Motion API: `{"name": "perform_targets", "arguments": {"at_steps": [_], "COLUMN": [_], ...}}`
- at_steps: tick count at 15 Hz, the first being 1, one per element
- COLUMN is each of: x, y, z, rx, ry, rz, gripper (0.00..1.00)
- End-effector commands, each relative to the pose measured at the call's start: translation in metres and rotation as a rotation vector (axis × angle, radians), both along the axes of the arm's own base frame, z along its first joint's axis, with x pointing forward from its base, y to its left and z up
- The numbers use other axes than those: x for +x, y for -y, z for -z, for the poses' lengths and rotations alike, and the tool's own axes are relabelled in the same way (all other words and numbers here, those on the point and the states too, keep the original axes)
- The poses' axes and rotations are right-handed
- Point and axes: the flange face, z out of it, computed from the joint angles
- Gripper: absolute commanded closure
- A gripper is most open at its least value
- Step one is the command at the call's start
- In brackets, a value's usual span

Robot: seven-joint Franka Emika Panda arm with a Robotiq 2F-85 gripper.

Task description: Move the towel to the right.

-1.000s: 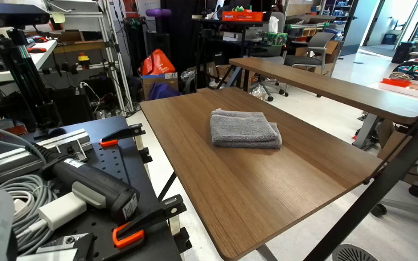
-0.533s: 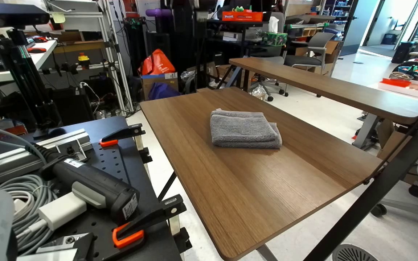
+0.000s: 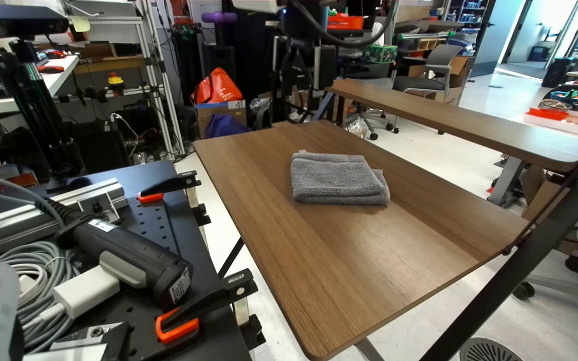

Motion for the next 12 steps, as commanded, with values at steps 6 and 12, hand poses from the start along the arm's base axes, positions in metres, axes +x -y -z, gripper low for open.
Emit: {"name": "perform_targets", "arguments": {"at_steps": [6,12], "x": [0.061,0.063], "y": [-0.025,-0.014], "z": [0.077,0.106], "rx": [-0.016,-0.032], "ry": [-0.047,-0.086], "rz": [-0.022,-0.011], "gripper": [0.0,0.0]}}
